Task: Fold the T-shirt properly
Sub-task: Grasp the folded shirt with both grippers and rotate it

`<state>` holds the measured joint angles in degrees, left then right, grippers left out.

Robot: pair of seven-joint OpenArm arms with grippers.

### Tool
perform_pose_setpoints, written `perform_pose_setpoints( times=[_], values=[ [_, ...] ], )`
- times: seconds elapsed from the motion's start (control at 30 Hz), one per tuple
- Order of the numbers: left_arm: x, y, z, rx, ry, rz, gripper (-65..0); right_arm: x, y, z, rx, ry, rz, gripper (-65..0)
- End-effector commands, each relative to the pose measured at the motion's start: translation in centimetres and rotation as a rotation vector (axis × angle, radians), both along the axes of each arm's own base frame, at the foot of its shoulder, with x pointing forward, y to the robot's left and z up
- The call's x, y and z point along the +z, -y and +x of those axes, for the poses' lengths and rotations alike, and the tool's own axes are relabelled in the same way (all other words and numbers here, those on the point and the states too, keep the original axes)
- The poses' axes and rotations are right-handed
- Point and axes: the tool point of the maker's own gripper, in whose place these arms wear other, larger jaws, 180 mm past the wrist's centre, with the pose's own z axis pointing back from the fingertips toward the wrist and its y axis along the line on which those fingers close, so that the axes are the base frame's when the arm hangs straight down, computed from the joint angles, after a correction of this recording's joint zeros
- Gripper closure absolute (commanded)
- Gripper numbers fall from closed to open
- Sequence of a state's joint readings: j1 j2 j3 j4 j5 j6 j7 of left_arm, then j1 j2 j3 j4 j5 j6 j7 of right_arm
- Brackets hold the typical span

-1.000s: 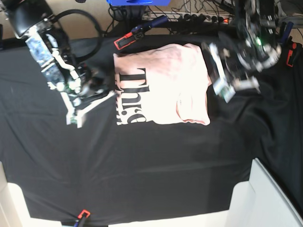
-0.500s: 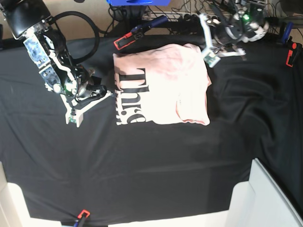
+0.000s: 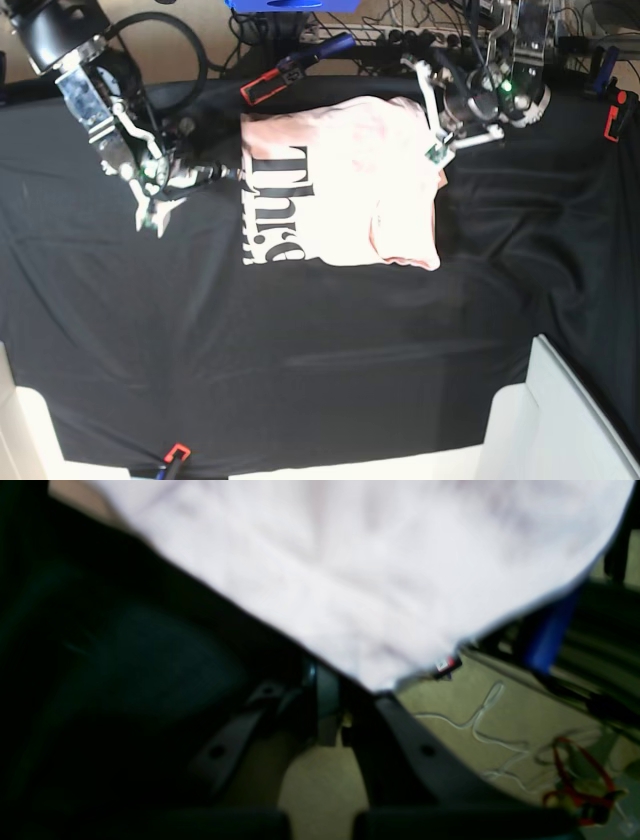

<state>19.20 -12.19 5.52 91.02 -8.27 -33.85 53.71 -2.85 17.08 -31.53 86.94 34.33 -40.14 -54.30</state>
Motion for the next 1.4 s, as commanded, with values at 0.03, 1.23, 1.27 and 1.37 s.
perform_pose_setpoints(
  times=[0.03,1.23,1.27,1.37],
  values=[
    [0.3,0.0,1.8,0.016,0.037,-0.008,0.0,0.6,-0.5,0.5,0.006,0.032,0.011,0.0],
    [3.7,5.9,23.4,0.049,0.237,-0.1,0.0,2.6,-13.8,-1.6,0.286,0.046,0.175,0.0],
    [3.3,6.6,23.4,0.035,0.231,-0.09,0.0,2.7,-13.9,-1.4,0.286,0.051,0.176,0.0],
    [3.6,7.2,24.1,0.024,0.236,-0.074,0.0,2.9,-13.9,-1.0,0.287,0.058,0.176,0.0]
  ],
)
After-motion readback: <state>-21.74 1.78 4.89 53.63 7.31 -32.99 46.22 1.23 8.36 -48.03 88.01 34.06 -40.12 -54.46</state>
